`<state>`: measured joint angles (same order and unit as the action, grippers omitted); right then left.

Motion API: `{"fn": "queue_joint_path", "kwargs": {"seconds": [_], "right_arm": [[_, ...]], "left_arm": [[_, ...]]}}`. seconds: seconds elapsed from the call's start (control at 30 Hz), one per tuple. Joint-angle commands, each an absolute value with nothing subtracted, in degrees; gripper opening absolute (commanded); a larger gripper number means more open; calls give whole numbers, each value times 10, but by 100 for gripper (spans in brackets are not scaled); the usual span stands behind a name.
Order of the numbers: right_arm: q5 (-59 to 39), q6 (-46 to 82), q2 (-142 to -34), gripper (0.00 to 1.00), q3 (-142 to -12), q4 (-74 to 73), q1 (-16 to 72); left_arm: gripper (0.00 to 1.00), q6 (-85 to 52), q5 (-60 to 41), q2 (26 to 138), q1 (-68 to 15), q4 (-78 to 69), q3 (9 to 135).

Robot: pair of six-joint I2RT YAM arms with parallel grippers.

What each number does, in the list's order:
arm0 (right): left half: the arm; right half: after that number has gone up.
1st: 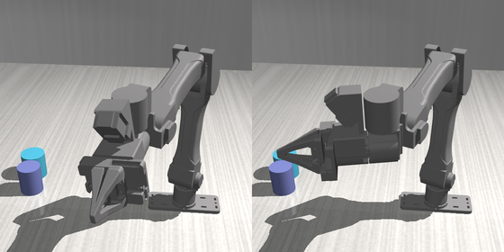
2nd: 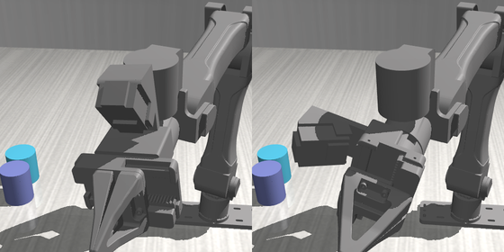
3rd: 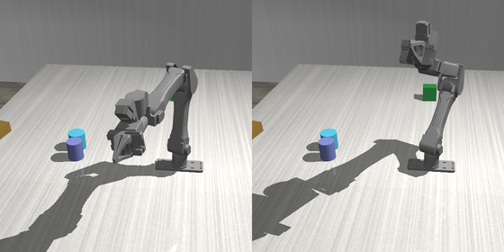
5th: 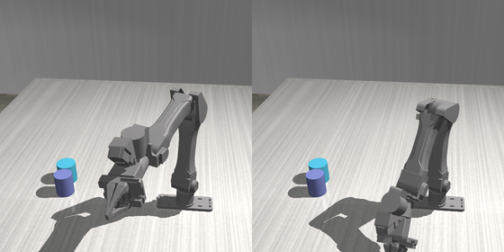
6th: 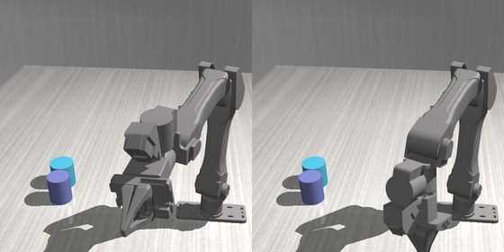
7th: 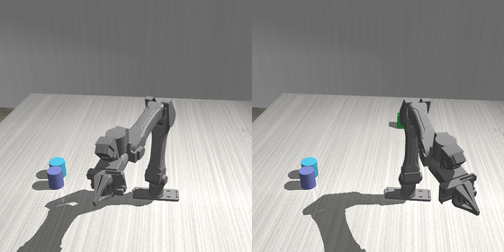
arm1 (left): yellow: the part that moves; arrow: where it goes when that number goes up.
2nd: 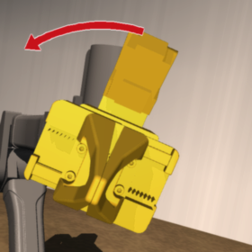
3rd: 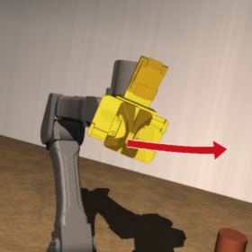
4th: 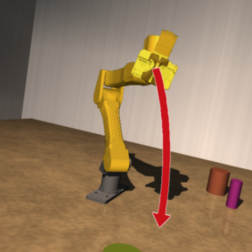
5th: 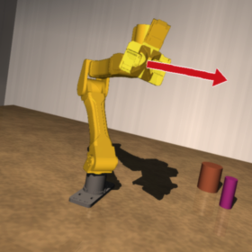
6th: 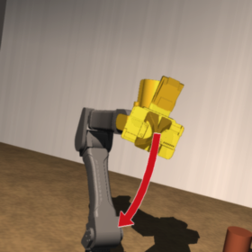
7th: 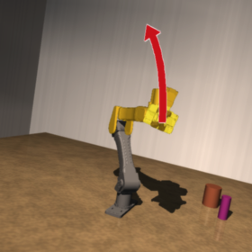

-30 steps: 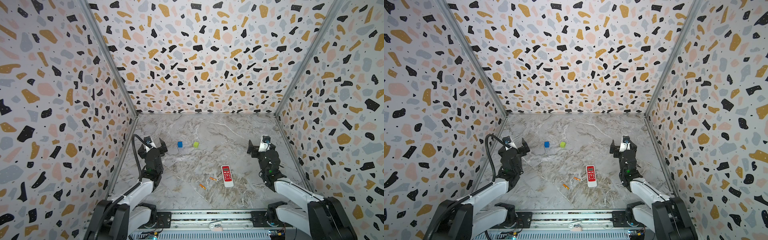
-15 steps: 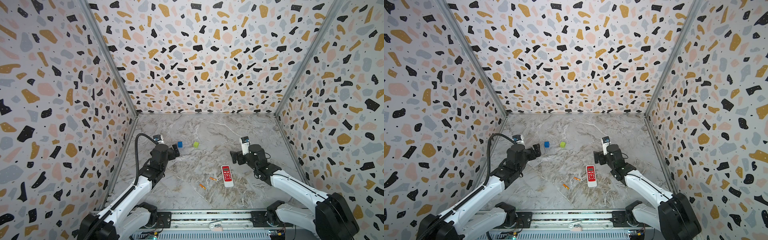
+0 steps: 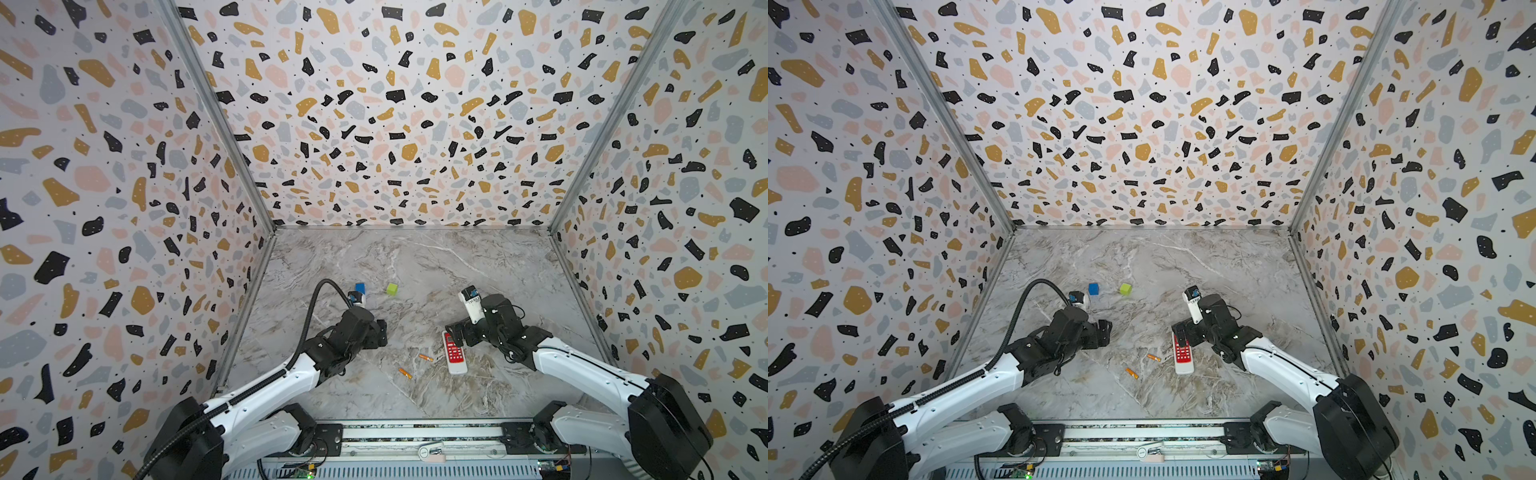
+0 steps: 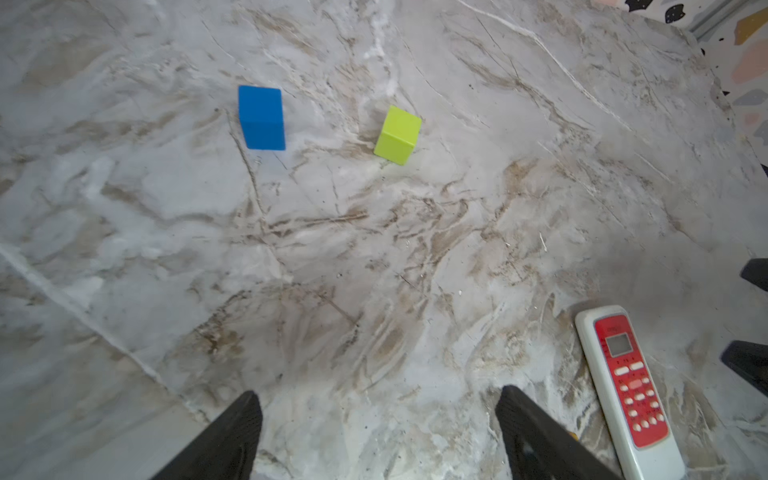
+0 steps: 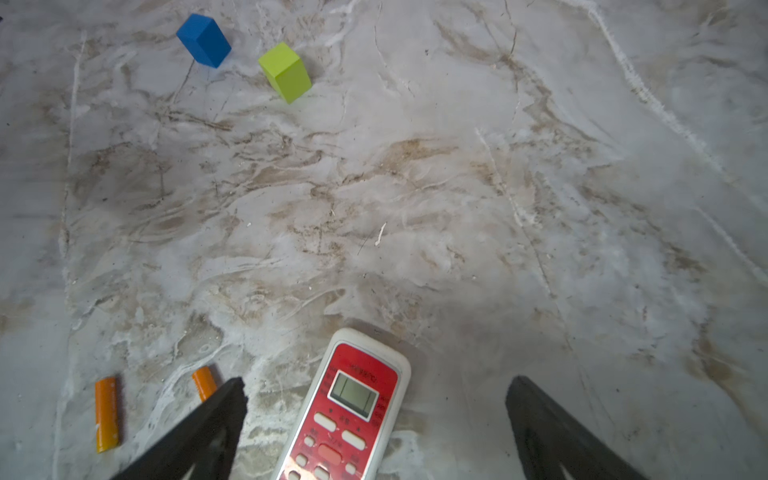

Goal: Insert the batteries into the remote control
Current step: 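Reach the right gripper down and grasp the red-faced remote control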

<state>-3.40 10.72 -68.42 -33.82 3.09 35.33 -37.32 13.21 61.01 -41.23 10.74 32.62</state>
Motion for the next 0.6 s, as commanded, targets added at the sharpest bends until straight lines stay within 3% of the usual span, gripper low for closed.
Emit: {"fn": "queue_joint_path", "kwargs": {"seconds": [0.0, 0.57], "right_arm": [[-20, 130, -687, 100, -346, 75, 371], [65, 217, -751, 99, -356, 114, 457]], "left_arm": [[91, -398, 143, 627, -440, 88, 330], [93, -385, 154, 672, -506, -29, 311]]}}
